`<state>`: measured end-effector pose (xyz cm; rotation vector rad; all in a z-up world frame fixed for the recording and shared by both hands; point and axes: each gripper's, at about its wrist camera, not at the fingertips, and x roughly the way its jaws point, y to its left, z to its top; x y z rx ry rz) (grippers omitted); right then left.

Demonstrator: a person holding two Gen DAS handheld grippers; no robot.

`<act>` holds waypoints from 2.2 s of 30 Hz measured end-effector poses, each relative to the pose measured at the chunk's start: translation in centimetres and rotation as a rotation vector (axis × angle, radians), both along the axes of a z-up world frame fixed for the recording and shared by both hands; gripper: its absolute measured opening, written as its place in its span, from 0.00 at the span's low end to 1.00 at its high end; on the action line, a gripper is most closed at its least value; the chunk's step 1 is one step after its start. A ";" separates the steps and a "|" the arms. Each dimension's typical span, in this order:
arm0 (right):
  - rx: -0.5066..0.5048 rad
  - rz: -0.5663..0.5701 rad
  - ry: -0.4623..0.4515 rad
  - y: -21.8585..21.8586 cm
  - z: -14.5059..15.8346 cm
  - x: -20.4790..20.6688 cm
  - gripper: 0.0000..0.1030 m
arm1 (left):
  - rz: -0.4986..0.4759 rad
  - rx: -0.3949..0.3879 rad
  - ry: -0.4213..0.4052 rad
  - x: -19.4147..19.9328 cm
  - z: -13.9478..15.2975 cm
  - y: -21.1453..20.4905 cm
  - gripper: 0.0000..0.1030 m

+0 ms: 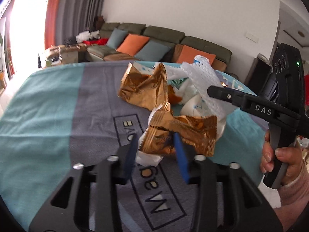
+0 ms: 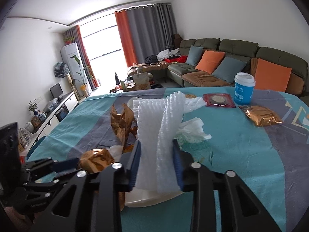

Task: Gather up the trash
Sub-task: 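Grasp the gold foil wrapper with the left tool while the right tool grasps the white foam net, then lift both held items and carry them over the teal bin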

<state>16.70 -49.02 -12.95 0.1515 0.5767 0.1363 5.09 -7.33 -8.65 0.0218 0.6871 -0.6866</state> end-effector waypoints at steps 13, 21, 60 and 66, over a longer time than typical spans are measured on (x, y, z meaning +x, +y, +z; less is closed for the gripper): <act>0.006 0.065 -0.041 0.6 1.5 -1.4 0.11 | -0.056 -0.029 -0.006 0.6 -0.4 -0.9 0.17; 0.028 0.097 -0.034 1.2 1.1 -1.1 0.11 | -0.090 -0.003 0.026 0.4 -0.5 -1.0 0.38; 0.131 0.210 0.000 4.0 -0.3 0.8 0.11 | -0.073 -0.145 0.178 4.2 -1.5 3.0 0.12; 0.142 0.231 0.005 4.5 -0.4 1.2 0.11 | -0.078 -0.216 0.153 3.2 -0.1 4.1 0.08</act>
